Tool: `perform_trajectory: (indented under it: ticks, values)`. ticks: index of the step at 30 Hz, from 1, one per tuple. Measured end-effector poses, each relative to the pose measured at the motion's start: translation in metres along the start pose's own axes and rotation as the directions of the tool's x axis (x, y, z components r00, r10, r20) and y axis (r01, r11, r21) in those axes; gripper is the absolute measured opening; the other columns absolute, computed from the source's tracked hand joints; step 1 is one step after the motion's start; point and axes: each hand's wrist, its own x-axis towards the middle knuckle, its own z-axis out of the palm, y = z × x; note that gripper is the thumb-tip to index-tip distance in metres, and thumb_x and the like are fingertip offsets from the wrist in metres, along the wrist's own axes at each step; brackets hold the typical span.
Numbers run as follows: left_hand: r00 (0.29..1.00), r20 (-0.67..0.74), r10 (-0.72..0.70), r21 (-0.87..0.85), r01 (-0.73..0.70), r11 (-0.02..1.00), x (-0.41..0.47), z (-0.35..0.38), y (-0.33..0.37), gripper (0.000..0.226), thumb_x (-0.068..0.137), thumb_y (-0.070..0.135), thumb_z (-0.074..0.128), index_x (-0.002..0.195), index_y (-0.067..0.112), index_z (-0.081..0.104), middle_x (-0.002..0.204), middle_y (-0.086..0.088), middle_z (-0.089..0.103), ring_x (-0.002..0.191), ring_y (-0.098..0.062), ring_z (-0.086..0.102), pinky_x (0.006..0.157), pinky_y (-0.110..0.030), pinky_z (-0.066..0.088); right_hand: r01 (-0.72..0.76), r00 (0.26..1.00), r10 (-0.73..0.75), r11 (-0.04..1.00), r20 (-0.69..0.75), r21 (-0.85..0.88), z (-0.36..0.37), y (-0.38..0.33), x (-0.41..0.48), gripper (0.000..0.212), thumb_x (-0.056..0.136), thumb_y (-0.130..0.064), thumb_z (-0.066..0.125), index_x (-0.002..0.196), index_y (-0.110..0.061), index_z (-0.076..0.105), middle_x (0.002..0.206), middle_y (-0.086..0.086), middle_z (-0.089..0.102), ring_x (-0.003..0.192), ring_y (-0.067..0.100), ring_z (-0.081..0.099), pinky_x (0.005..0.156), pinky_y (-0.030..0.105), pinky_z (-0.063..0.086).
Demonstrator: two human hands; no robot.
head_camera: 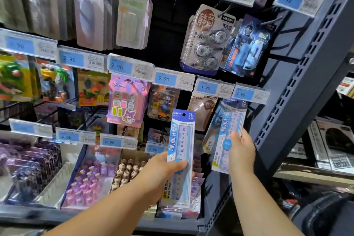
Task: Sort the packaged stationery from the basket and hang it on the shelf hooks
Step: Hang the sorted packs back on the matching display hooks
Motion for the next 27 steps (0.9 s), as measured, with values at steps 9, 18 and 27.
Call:
perform_trajectory:
  ticks: [9,18,27]
  values:
    - [1.000,-0.008,0.006,-0.055,-0.006,0.998,0.000,0.000,0.003,0.023,0.092,0.010,0.063,0.114,0.014,0.062,0.093,-0.004,0.072,0.081,-0.017,0.066,0.070,-0.029,0.049,0.001,0.997,-0.004,0.999,-0.075,-0.034,0.003,0.001,0.001,0.031,0.101,-0.028,0.045,0.128,-0.026,0.059,0.114,-0.002,0.066,0.100,0.017,0.065,0.088,0.040,0.055]
    - [1.000,-0.004,0.005,-0.012,-0.005,1.000,0.003,0.000,0.008,0.011,0.096,0.020,0.057,0.107,0.020,0.060,0.095,-0.004,0.067,0.086,-0.022,0.060,0.082,-0.037,0.048,-0.083,0.983,0.065,0.992,-0.171,-0.099,0.017,0.000,0.005,0.020,0.090,-0.029,0.064,0.105,-0.017,0.065,0.101,0.004,0.072,0.084,0.021,0.068,0.080,0.039,0.056]
    - [0.999,-0.014,0.043,0.009,-0.043,0.999,0.002,0.004,0.013,0.016,0.101,0.020,0.047,0.115,0.024,0.056,0.106,-0.003,0.064,0.095,-0.020,0.057,0.082,-0.034,0.044,0.095,0.992,-0.083,0.988,0.097,-0.124,0.023,-0.031,-0.032,0.017,0.091,-0.033,0.061,0.100,-0.020,0.056,0.093,-0.005,0.057,0.082,0.013,0.054,0.070,0.026,0.042]
